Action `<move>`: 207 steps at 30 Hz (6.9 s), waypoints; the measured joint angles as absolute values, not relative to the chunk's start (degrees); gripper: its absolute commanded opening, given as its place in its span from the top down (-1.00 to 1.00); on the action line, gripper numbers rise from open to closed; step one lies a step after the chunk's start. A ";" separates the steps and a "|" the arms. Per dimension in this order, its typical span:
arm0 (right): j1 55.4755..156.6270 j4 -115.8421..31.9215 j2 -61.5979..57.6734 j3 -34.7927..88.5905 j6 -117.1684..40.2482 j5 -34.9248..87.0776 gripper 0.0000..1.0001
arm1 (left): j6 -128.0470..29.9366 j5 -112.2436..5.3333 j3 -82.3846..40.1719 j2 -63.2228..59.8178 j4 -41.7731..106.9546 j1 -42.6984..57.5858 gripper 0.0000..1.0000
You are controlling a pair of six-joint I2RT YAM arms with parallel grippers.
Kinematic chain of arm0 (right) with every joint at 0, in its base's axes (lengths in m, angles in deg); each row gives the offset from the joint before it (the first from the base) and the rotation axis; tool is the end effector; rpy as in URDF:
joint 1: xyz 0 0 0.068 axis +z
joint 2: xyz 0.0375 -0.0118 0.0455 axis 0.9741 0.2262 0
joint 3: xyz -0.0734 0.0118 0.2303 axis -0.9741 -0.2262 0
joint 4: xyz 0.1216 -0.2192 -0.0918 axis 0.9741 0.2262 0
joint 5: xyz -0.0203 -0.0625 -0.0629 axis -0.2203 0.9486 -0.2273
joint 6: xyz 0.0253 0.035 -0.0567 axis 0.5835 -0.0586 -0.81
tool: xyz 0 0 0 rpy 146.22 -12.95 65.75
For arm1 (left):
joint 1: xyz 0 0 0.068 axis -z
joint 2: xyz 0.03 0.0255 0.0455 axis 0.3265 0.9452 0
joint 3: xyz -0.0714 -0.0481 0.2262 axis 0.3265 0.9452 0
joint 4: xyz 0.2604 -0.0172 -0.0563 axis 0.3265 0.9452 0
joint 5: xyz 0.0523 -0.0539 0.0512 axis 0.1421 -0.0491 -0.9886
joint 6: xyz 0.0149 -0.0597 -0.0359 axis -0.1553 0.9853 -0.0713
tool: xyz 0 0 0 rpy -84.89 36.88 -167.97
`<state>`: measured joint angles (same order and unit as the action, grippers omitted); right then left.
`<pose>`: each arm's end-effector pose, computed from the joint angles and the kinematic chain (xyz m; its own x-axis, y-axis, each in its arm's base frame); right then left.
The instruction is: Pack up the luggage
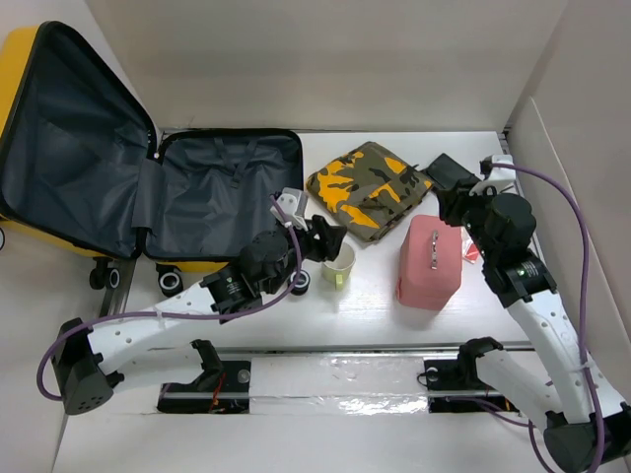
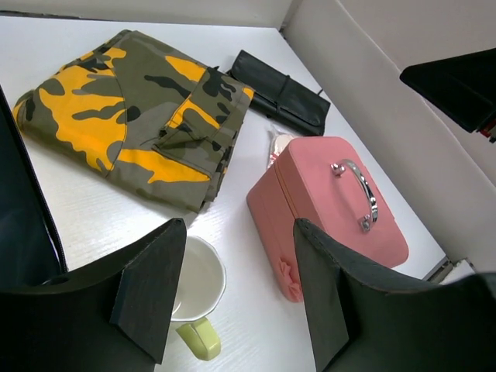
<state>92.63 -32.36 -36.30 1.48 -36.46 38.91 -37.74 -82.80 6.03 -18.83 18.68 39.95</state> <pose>0.2318 0.0596 0.3421 -0.1394 0.1192 -0.9830 -0.1635 0.9763 0.1416 0.1646 -0.2329 0.3180 -0.2163 -0.3449 -0.9134 0.5760 0.7103 -0.4046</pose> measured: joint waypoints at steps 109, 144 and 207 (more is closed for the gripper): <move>96.15 -33.69 -44.74 -3.52 -38.40 30.25 0.19 | -48.93 -62.21 -38.63 31.92 74.88 6.75 -0.13; 100.65 -26.44 -37.39 -9.84 -30.71 49.88 -0.17 | -40.32 -54.34 -13.38 -22.00 51.93 6.92 0.73; 135.56 -60.84 70.08 97.11 7.30 45.36 1.00 | -38.29 -57.25 -10.41 -52.03 42.92 7.95 0.33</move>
